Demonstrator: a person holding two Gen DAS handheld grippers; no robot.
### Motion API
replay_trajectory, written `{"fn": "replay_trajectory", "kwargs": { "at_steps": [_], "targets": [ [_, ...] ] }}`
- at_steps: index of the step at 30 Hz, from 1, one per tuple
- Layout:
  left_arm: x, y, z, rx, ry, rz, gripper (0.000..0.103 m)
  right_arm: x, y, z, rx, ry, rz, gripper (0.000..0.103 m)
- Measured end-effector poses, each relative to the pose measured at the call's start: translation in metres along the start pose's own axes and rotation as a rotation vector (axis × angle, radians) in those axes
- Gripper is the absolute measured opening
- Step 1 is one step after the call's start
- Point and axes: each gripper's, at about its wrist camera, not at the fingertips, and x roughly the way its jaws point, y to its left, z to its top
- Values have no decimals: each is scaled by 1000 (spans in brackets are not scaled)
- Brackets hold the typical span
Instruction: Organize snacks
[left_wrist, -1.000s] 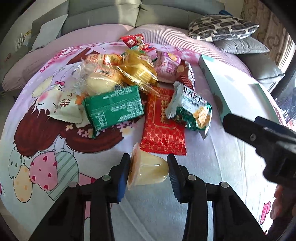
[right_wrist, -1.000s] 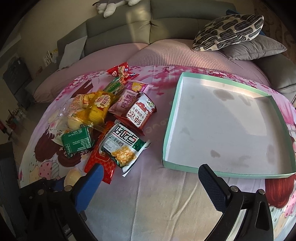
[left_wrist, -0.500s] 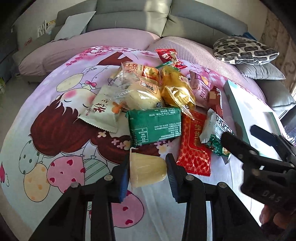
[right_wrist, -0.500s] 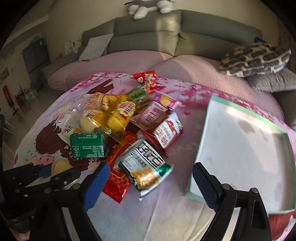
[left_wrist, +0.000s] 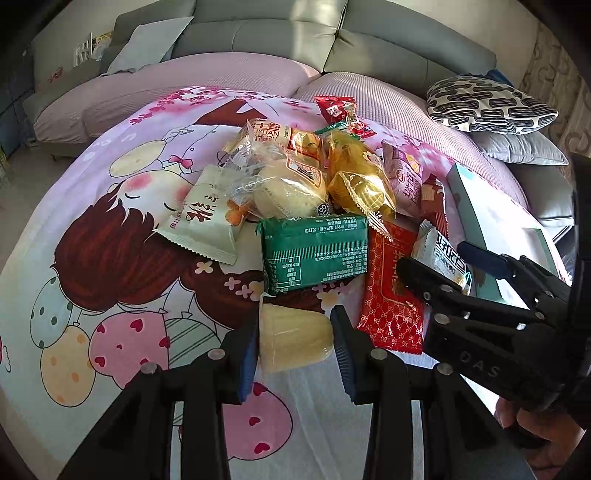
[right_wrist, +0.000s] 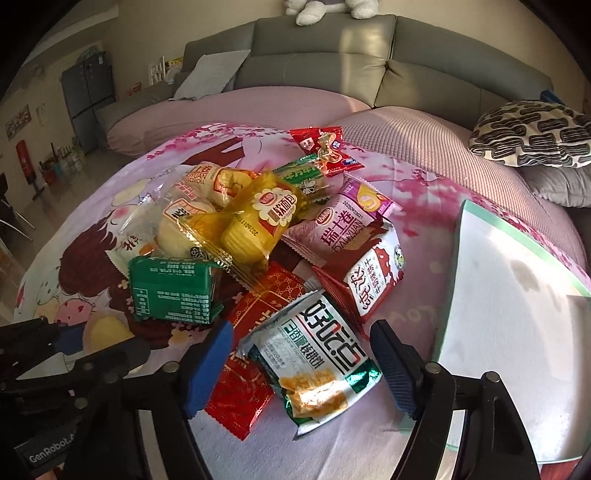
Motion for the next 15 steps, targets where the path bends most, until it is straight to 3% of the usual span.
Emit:
{"fn": "replay_trajectory", "kwargs": {
  "at_steps": [15],
  "targets": [
    [3,2,-2,-10,12,-15,40,-5,1,-14,34,100,42,77]
  ]
}}
